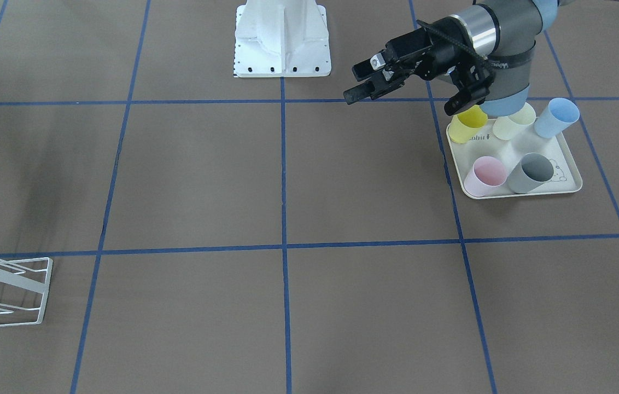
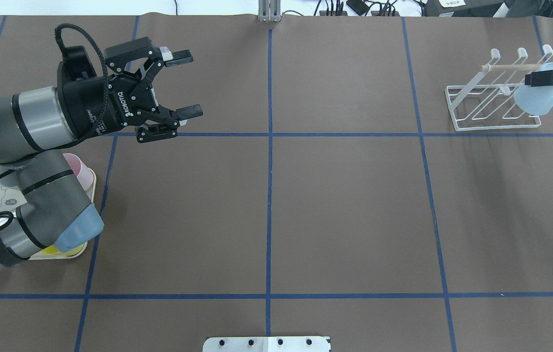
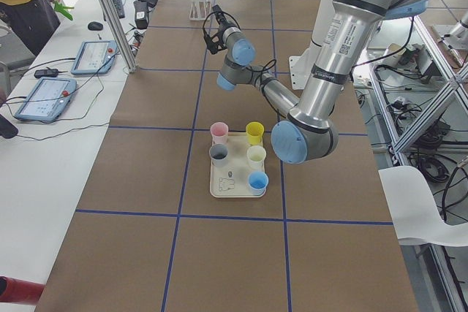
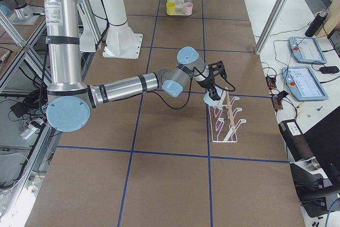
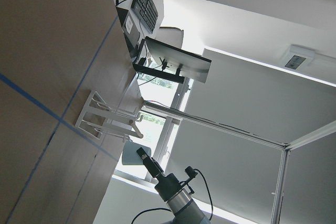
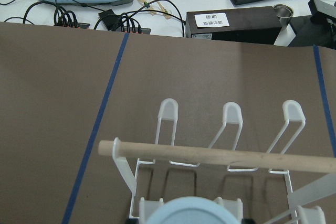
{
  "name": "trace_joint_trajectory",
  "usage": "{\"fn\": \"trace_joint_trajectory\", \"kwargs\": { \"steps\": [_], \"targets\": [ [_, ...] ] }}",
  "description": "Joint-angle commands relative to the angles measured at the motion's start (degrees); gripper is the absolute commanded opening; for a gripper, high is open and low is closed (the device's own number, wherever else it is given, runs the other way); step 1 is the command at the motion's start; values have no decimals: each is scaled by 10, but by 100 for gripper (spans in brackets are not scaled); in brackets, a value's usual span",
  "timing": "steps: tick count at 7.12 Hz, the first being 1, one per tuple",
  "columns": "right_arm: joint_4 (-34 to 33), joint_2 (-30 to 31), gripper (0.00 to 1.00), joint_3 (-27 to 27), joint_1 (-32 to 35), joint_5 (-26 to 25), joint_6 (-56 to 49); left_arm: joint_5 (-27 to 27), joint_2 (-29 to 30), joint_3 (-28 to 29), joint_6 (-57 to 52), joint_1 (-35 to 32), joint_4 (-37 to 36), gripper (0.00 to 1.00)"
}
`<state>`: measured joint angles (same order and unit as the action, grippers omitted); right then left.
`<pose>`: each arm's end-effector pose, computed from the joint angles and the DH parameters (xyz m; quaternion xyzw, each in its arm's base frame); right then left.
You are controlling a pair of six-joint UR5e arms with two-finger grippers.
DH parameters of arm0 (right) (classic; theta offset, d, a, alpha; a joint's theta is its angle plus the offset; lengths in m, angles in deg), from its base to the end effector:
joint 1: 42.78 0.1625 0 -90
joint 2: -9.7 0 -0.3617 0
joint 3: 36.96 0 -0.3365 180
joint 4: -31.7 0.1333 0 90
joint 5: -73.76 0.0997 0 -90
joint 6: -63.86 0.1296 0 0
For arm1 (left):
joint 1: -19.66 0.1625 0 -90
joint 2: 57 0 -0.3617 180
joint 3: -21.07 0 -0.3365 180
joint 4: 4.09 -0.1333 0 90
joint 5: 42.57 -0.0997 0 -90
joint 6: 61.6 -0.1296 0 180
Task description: Transfer IKEA cup to right arm and place on rack
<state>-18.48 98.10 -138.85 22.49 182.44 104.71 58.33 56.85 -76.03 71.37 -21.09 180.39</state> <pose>-0.1238 -0.4883 0.4390 0.2936 -0.3617 0.0516 0.8834 0.2932 -0.3962 0.1652 -0.0607 0.8837 -0.2417 0.3962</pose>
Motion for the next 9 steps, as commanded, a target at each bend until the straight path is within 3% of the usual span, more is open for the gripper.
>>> {"fn": "trace_joint_trajectory", "kwargs": {
  "steps": [1, 9],
  "targets": [
    [0, -4, 0, 2, -6, -8, 0, 0, 0, 0, 0, 0, 0, 100],
    [2, -13, 0, 6, -18, -40, 4, 0, -5, -1, -1, 1, 1, 100]
  ]
}}
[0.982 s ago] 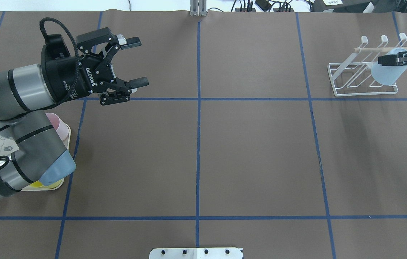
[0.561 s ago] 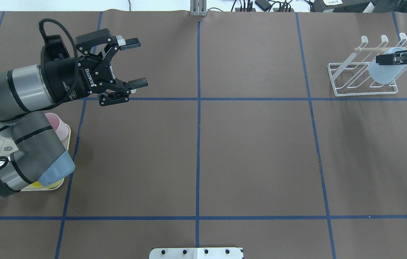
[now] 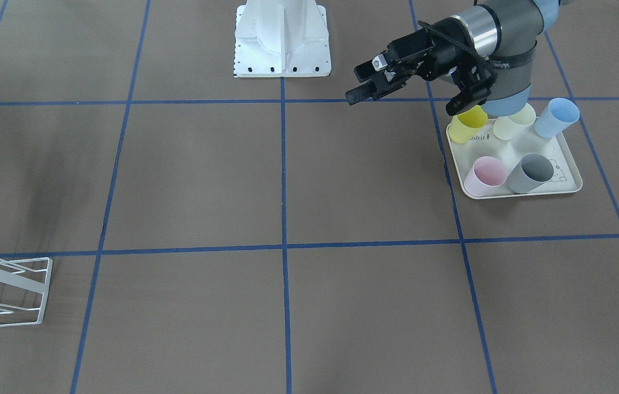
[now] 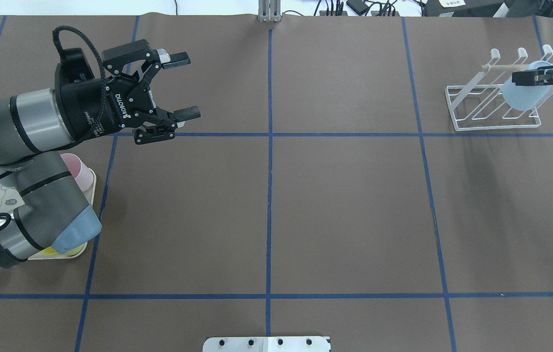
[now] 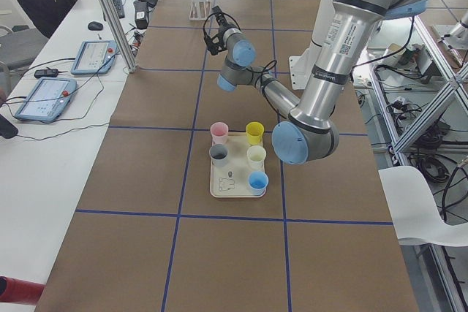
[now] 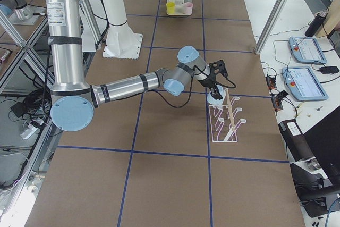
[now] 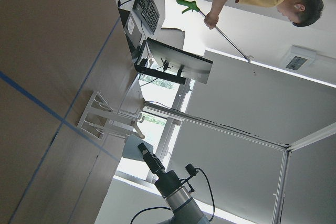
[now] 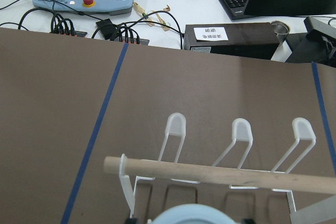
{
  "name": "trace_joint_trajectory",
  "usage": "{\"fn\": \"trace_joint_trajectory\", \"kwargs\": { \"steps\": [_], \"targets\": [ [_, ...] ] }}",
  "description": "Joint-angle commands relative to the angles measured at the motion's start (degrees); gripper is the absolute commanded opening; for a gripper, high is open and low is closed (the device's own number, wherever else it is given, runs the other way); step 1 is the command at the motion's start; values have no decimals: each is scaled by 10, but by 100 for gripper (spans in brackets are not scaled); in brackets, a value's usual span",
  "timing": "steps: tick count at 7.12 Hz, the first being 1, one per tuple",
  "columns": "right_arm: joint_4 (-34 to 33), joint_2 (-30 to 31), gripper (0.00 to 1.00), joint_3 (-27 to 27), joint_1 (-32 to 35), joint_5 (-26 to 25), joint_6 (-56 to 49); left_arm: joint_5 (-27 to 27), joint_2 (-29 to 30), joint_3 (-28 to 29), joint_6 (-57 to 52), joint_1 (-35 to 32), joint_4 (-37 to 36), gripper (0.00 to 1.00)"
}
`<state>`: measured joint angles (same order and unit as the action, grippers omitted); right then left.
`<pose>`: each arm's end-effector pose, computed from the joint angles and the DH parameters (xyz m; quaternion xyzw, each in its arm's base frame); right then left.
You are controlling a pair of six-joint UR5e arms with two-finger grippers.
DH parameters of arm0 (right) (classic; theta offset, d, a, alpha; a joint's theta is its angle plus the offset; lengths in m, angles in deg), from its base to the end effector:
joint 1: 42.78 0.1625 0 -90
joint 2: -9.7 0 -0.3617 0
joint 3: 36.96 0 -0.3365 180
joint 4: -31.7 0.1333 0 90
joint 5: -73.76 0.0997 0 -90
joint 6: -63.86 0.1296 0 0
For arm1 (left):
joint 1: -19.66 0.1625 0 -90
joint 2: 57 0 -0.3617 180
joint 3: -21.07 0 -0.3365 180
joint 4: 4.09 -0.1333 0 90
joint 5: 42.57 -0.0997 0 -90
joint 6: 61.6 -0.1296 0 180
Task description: Transfer IKEA cup to right arm and place on rack
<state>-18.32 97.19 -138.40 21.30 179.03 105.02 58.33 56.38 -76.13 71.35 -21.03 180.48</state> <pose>-0.1303 -0.4950 0.4358 0.3092 -0.3470 0.0574 0.8836 0.2929 -0.3954 0.1685 -0.0612 0.8826 -0.2429 0.3979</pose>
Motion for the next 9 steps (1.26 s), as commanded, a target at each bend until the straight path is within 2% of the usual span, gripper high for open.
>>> {"fn": "trace_joint_trajectory", "kwargs": {
  "steps": [1, 7, 9],
  "targets": [
    [-1, -9, 0, 5, -6, -8, 1, 0, 0, 0, -1, 0, 0, 100],
    [6, -9, 2, 26, -19, -7, 1, 0, 0, 0, -1, 0, 1, 100],
    [6, -11, 21, 32, -22, -7, 1, 0, 0, 0, -1, 0, 1, 100]
  ]
}}
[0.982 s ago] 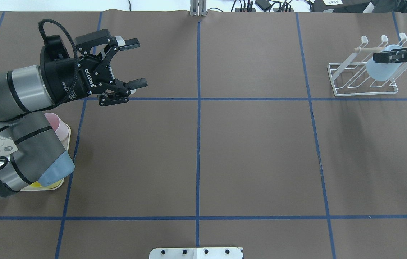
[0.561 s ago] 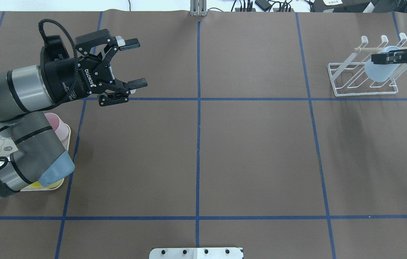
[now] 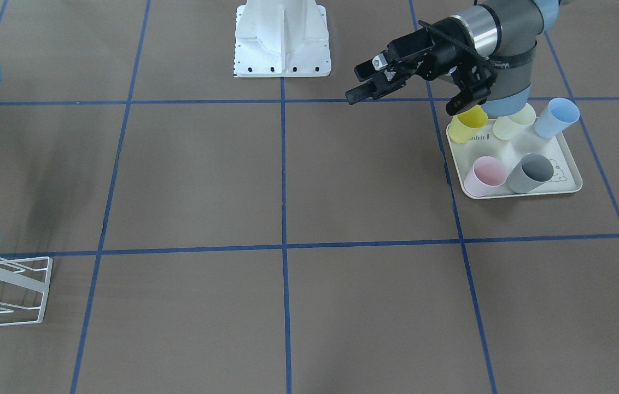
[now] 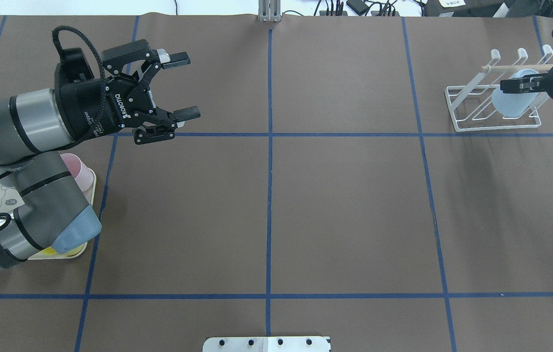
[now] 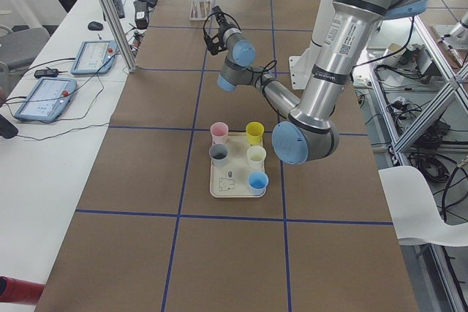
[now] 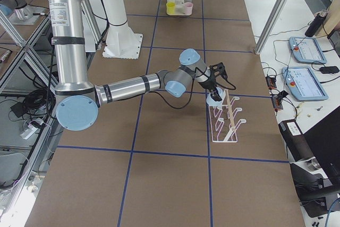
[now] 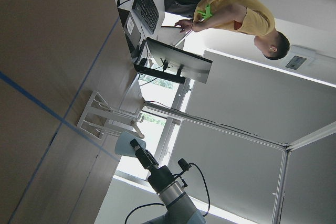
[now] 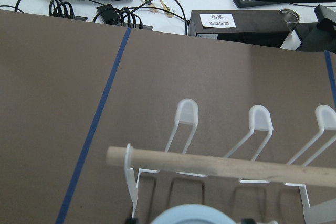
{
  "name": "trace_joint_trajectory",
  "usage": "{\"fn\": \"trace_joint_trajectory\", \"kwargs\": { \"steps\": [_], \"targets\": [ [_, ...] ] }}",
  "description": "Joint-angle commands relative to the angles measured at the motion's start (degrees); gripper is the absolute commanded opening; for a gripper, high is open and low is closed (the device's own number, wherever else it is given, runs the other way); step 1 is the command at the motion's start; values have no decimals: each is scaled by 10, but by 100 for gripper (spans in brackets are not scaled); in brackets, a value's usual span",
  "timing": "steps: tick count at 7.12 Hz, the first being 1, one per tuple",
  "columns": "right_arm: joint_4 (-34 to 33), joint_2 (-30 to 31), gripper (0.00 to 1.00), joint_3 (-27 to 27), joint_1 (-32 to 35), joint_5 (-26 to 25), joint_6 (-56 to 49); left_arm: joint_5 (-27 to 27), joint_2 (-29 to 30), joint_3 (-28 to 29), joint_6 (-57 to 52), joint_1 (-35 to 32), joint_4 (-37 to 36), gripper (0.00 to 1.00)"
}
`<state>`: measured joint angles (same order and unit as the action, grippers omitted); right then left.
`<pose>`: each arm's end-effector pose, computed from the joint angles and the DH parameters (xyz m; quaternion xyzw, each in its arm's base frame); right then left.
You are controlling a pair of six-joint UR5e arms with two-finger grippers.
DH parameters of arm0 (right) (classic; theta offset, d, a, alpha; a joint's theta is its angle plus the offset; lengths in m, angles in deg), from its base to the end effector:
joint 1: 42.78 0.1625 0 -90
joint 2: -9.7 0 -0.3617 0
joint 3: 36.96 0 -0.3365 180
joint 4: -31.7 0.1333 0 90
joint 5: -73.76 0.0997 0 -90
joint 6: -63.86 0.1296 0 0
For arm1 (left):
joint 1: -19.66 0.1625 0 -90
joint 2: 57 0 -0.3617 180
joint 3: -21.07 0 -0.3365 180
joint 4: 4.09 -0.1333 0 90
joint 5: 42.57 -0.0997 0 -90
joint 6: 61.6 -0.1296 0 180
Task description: Transfer IKEA cup to right arm and place on rack
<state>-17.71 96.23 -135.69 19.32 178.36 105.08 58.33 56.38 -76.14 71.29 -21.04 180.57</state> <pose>-0.1502 -0.4987 0.4489 0.2986 -0.3439 0.0469 0.8890 0.2926 -0.3952 0.1684 -0.0606 0.8830 -0.2422 0.3975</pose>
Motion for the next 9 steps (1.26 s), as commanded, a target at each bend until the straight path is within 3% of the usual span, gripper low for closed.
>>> {"fn": "trace_joint_trajectory", "kwargs": {
  "steps": [1, 2, 4, 5, 6, 8, 9],
  "targets": [
    [0, -1, 31, 6, -5, -1, 0, 0, 0, 0, 0, 0, 0, 100],
    [0, -1, 42, 6, -6, -1, 0, 0, 0, 0, 0, 0, 0, 100],
    [0, -3, 52, 8, -7, -1, 0, 0, 0, 0, 0, 0, 0, 100],
    [0, -6, 65, 8, -7, -1, 0, 0, 0, 0, 0, 0, 0, 100],
    [0, -6, 90, 9, -7, -1, 0, 0, 0, 0, 0, 0, 0, 100],
    [0, -6, 92, 12, -7, 0, 0, 0, 0, 0, -2, -1, 0, 100],
    [0, -7, 99, 12, -7, -1, 0, 0, 0, 0, -2, -1, 0, 100]
  ]
}}
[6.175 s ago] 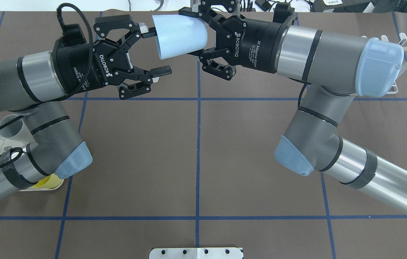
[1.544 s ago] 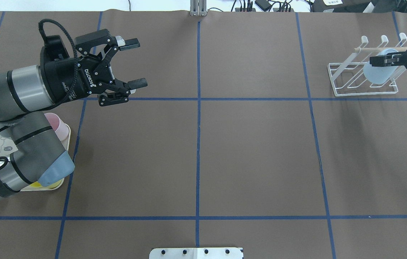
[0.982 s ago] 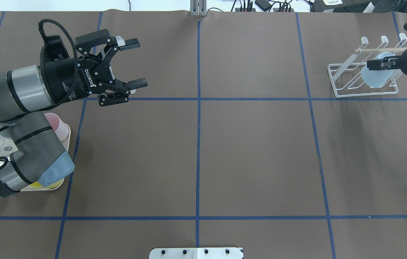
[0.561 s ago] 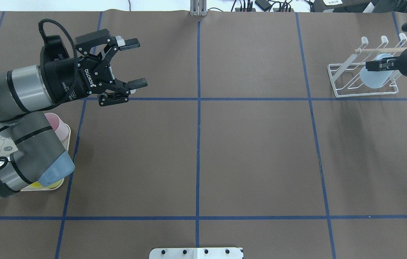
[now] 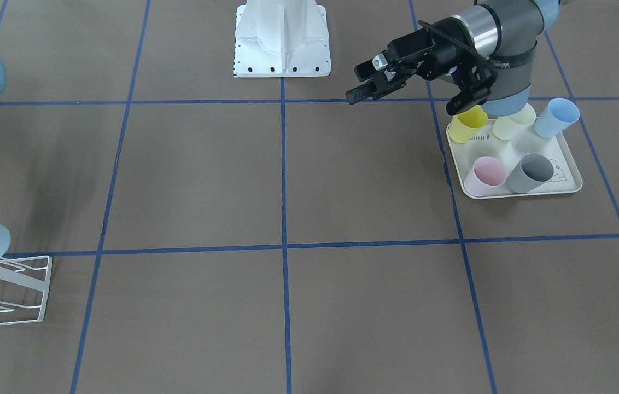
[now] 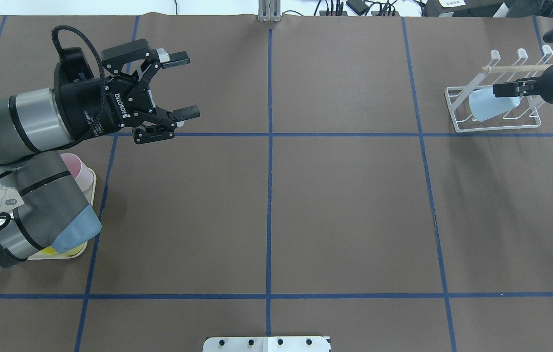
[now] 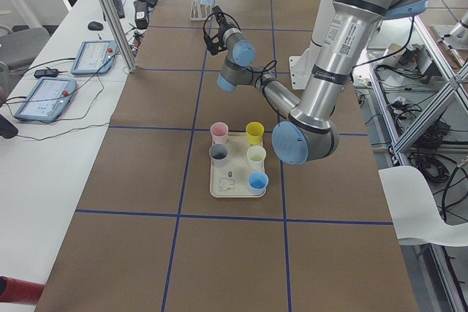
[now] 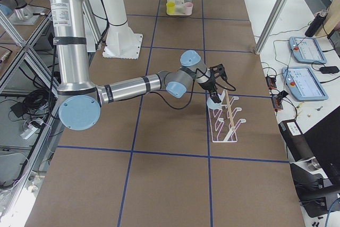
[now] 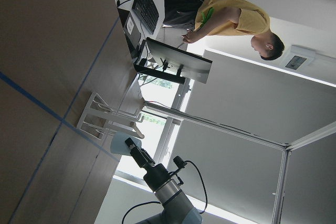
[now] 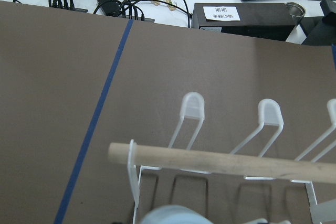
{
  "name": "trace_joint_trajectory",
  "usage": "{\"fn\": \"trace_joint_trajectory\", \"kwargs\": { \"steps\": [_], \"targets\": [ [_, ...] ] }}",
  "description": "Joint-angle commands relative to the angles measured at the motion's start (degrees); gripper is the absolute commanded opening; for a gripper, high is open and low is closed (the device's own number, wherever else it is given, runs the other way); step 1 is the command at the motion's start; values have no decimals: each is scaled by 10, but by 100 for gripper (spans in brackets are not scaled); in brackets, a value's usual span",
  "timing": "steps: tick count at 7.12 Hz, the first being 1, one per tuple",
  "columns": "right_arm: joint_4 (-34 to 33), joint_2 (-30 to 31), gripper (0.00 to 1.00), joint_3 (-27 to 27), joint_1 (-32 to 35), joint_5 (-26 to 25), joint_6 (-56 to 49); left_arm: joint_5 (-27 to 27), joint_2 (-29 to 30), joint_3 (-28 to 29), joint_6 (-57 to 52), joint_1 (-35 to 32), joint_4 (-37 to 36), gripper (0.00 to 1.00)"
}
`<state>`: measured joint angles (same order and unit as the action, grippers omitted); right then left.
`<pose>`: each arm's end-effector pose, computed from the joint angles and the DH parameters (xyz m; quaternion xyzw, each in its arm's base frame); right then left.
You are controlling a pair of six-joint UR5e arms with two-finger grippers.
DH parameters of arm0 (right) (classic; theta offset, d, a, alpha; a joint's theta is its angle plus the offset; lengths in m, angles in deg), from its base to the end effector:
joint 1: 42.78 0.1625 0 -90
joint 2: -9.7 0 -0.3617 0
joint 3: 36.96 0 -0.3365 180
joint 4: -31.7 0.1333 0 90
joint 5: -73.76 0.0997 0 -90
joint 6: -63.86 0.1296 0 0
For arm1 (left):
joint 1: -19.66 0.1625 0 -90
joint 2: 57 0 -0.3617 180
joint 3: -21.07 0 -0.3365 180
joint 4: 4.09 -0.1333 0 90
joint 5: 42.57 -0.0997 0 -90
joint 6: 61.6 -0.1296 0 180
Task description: Transfer IKEA cup to right arm and place on rack
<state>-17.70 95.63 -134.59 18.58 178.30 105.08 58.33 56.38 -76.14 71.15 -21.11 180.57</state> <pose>-0.1586 -0.5006 0.4529 0.2934 -0.3434 0.0421 0.8912 0.2922 -0.3956 0.1684 -0.0589 0.8831 -0.2419 0.3976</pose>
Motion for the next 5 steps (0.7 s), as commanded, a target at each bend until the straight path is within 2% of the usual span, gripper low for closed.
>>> {"fn": "trace_joint_trajectory", "kwargs": {
  "steps": [1, 2, 3, 4, 5],
  "targets": [
    [0, -2, 99, 0, 0, 0, 0, 0, 0, 0, 0, 0, 0, 100],
    [0, -3, 99, -5, 0, 1, 1, 17, -3, 0, -10, -4, -2, 99],
    [-7, 4, 99, -28, 2, 3, 2, 98, -27, -12, -79, -28, -4, 99],
    [-11, 8, 99, -48, 3, 7, 46, 212, -52, -14, -134, -93, -21, 99],
    [-9, 15, 99, -64, 1, 28, 107, 267, -82, -15, -184, -140, -26, 99]
  ]
}}
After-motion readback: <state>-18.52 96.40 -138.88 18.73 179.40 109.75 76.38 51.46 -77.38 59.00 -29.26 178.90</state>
